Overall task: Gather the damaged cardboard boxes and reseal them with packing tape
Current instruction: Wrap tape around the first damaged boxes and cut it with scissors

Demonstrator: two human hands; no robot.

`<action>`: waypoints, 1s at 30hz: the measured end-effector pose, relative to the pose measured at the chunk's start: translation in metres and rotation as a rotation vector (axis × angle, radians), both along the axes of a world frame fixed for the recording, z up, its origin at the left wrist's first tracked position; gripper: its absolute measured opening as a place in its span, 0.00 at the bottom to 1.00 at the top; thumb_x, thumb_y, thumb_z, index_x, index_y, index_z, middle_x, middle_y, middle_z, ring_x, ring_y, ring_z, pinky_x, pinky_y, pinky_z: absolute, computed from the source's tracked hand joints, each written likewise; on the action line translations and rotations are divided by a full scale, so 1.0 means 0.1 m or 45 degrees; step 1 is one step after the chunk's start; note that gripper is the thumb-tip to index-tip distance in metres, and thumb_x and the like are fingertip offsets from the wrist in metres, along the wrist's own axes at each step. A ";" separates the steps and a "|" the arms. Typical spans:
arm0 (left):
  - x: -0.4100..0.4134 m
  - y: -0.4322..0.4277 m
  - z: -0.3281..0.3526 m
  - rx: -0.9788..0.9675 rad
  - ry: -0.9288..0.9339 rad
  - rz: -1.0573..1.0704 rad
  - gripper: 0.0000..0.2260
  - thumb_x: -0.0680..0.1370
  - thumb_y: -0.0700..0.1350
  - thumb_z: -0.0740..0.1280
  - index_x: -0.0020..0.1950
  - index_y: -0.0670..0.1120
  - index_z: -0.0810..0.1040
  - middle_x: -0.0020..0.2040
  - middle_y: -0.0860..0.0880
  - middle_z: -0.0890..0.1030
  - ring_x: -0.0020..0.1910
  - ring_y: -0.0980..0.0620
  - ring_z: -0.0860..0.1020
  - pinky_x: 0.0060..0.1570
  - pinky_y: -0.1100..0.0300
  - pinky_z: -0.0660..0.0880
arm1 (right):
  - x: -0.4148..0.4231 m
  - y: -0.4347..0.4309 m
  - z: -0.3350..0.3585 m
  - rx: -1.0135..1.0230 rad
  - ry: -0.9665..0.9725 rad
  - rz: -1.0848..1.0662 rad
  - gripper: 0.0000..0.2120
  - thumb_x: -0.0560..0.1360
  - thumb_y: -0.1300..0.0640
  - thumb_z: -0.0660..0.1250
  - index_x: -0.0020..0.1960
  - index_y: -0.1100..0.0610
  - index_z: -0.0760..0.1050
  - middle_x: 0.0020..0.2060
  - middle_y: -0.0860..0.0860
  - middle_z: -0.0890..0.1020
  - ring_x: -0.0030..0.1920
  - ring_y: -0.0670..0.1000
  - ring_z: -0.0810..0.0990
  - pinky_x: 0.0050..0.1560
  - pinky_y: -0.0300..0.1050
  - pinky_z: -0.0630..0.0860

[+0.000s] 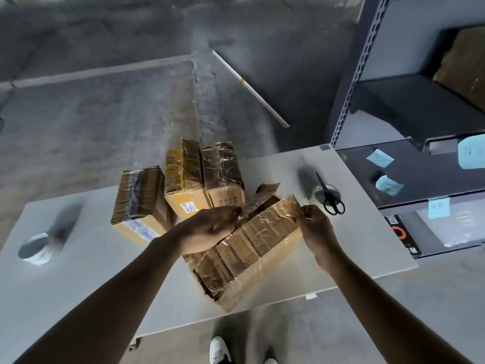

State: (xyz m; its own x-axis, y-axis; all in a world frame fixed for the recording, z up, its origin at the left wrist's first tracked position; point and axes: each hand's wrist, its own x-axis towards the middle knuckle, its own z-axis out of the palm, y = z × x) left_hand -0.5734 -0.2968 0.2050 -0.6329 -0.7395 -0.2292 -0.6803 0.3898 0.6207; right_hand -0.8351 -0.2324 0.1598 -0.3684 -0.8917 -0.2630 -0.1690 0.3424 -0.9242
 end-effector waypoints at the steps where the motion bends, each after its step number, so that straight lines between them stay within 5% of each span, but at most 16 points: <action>1: 0.01 -0.03 0.00 0.007 0.010 0.009 0.19 0.82 0.45 0.62 0.73 0.55 0.70 0.63 0.52 0.79 0.57 0.55 0.78 0.51 0.62 0.77 | -0.01 -0.01 -0.02 -0.009 -0.030 -0.008 0.14 0.79 0.44 0.66 0.48 0.56 0.74 0.40 0.52 0.79 0.41 0.49 0.74 0.38 0.43 0.69; 6: 0.08 -0.17 -0.06 0.037 0.069 0.061 0.20 0.78 0.50 0.62 0.71 0.57 0.72 0.63 0.52 0.80 0.58 0.56 0.79 0.55 0.53 0.78 | -0.01 -0.07 -0.15 -0.142 -0.299 -0.116 0.16 0.75 0.50 0.70 0.42 0.62 0.72 0.37 0.54 0.77 0.41 0.51 0.74 0.45 0.47 0.70; 9: 0.11 -0.25 -0.09 0.025 0.099 0.042 0.19 0.79 0.50 0.62 0.70 0.56 0.73 0.64 0.55 0.78 0.59 0.61 0.77 0.57 0.60 0.76 | 0.00 -0.10 -0.17 -0.260 -0.442 -0.186 0.05 0.73 0.68 0.62 0.44 0.68 0.77 0.39 0.58 0.79 0.41 0.49 0.77 0.45 0.43 0.72; 13: 0.13 -0.31 -0.11 0.003 0.149 -0.006 0.17 0.79 0.51 0.62 0.69 0.56 0.72 0.63 0.63 0.75 0.61 0.65 0.74 0.55 0.73 0.72 | 0.00 -0.14 -0.20 -0.341 -0.499 -0.257 0.16 0.70 0.77 0.54 0.49 0.71 0.79 0.40 0.58 0.81 0.42 0.49 0.78 0.42 0.37 0.74; 18: 0.15 -0.34 -0.12 0.005 0.190 -0.059 0.18 0.79 0.53 0.61 0.69 0.54 0.73 0.64 0.62 0.76 0.60 0.64 0.75 0.56 0.70 0.73 | 0.03 -0.17 -0.17 -0.442 -0.621 -0.241 0.15 0.62 0.73 0.54 0.43 0.71 0.75 0.36 0.53 0.84 0.41 0.51 0.80 0.38 0.35 0.76; 25: 0.16 -0.45 -0.10 0.056 0.002 -0.158 0.24 0.77 0.58 0.65 0.73 0.63 0.66 0.71 0.59 0.70 0.66 0.56 0.72 0.63 0.53 0.74 | 0.18 -0.17 -0.14 -0.441 -0.387 -0.354 0.13 0.68 0.78 0.53 0.43 0.74 0.75 0.33 0.58 0.81 0.36 0.51 0.78 0.36 0.38 0.75; 30: 0.11 -0.54 -0.08 0.041 -0.088 -0.311 0.27 0.79 0.59 0.65 0.76 0.62 0.60 0.74 0.61 0.63 0.67 0.55 0.70 0.63 0.57 0.69 | 0.39 -0.18 -0.08 -0.456 -0.191 -0.302 0.07 0.78 0.62 0.64 0.47 0.66 0.71 0.41 0.58 0.76 0.37 0.42 0.79 0.36 0.32 0.75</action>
